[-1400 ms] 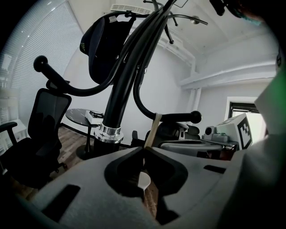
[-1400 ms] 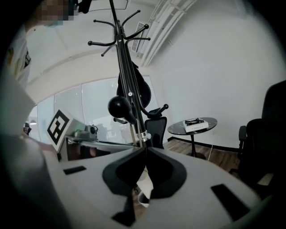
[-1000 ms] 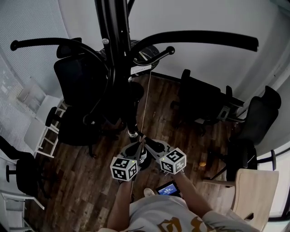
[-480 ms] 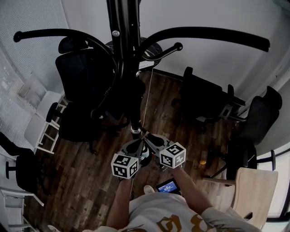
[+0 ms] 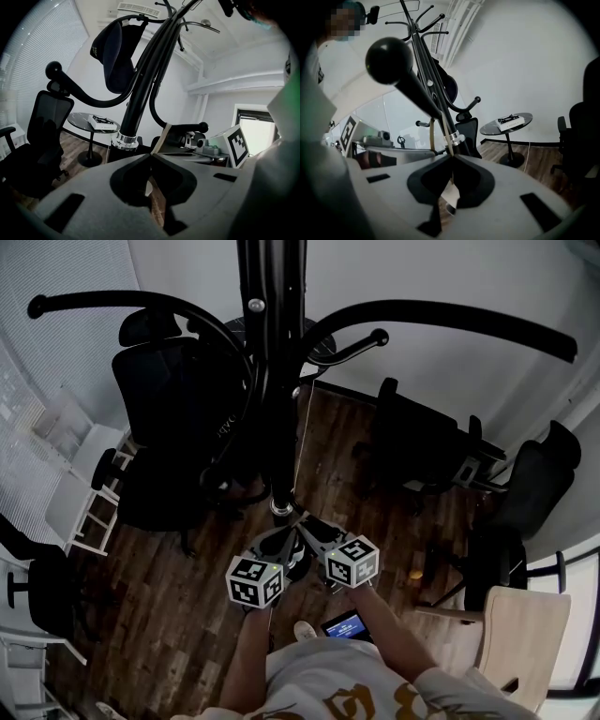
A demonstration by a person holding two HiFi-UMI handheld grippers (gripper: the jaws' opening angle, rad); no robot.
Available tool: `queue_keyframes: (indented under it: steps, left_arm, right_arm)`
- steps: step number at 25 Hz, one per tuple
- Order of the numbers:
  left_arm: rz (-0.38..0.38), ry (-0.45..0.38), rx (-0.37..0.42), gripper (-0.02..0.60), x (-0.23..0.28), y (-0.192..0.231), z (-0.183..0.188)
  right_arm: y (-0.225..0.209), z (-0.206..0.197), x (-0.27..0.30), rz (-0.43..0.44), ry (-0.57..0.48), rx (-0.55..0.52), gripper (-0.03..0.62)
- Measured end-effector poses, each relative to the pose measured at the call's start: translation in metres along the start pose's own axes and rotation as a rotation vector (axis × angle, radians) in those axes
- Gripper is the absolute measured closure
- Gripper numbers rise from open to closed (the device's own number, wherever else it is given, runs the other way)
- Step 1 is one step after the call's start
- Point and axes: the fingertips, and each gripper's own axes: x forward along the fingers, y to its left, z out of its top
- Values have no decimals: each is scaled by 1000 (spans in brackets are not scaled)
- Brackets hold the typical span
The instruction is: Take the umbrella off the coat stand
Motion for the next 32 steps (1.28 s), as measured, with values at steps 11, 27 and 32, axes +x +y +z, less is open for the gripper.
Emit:
queue_keyframes:
  steps: [11,27,32]
  left_arm:
    - [-19,17,-2,557,2,1,-2]
    - [-81,-94,-126,558,3,-18,20]
    - [-99,-149,-145,558,0,-27,32]
  right_arm:
    - [-4,0,-4,-23,-39,132,580]
    - [-7,23,-30,-15,-112,168,582]
    - [-9,35,-44,24,-191,256,582]
